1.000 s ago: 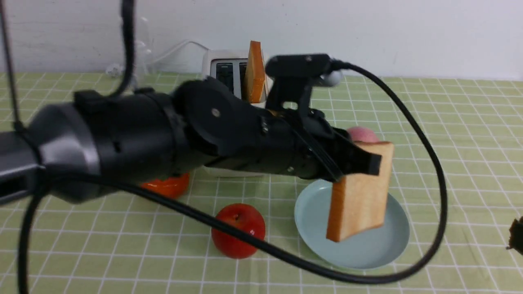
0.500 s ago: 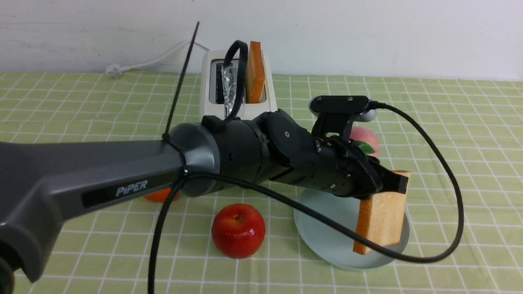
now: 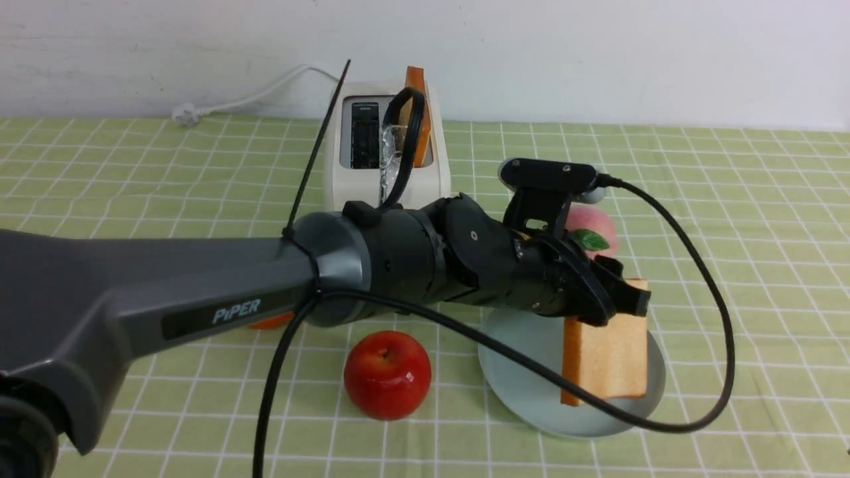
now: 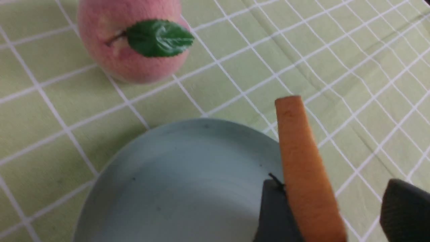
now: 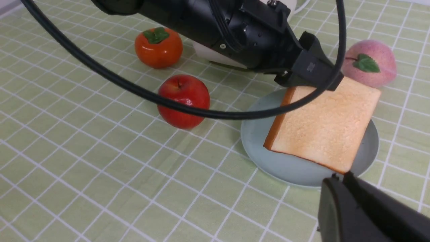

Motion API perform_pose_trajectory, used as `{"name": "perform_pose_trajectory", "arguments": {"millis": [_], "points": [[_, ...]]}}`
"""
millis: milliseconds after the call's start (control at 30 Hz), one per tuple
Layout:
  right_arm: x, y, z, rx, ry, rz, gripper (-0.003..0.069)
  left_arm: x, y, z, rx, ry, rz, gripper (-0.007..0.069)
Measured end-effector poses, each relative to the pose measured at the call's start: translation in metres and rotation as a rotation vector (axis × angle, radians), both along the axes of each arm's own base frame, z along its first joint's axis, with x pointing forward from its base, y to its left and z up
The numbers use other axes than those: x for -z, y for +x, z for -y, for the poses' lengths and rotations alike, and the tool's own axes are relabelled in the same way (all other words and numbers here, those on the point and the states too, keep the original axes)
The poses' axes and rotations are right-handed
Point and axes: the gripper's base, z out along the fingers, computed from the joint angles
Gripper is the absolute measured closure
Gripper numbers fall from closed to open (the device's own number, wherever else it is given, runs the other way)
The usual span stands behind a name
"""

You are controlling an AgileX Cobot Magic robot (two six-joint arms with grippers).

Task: Take toasted bread from bread machine on green coffee tablecloth place on plate.
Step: 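Place the slice of bread on the plate with the left gripper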

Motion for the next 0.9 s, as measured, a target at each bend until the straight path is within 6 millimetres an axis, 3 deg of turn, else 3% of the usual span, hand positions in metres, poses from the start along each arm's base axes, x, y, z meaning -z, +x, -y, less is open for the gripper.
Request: {"name": "perform_pose_trajectory", "arguments": {"millis": [200, 400, 533, 600, 700, 800, 867, 900], "points": [[0.000, 0.000, 0.000, -0.002, -0.001, -0.003, 0.0642, -0.038, -0.004, -0.009, -0.020, -0.044, 0.115, 0.0037], [0.000, 0.000, 0.000, 0.001, 0.000, 0.001, 0.0642, -0.082, -0.017, -0.022, 0.002, -0.079, 0.207, 0.0076], [0.000, 0.001, 0.000, 0.005, 0.001, 0.003, 0.0642, -0.125, -0.046, -0.044, 0.070, -0.099, 0.245, 0.0319], [0.000, 0.003, 0.000, 0.005, 0.000, -0.005, 0.0642, -0.139, -0.061, -0.057, 0.092, -0.100, 0.267, 0.0480], [0.002, 0.008, 0.000, 0.005, -0.001, -0.033, 0.0642, -0.149, -0.084, -0.079, 0.104, -0.097, 0.294, 0.0624], [0.003, 0.013, 0.000, 0.005, -0.003, -0.061, 0.0642, -0.150, -0.106, -0.101, 0.096, -0.100, 0.307, 0.0638], [0.000, 0.020, -0.001, 0.005, -0.004, -0.084, 0.0642, -0.144, -0.130, -0.128, 0.061, -0.112, 0.335, 0.0638], [-0.001, 0.021, -0.001, 0.005, -0.004, -0.086, 0.0642, -0.139, -0.132, -0.131, 0.056, -0.107, 0.332, 0.0638]]}}
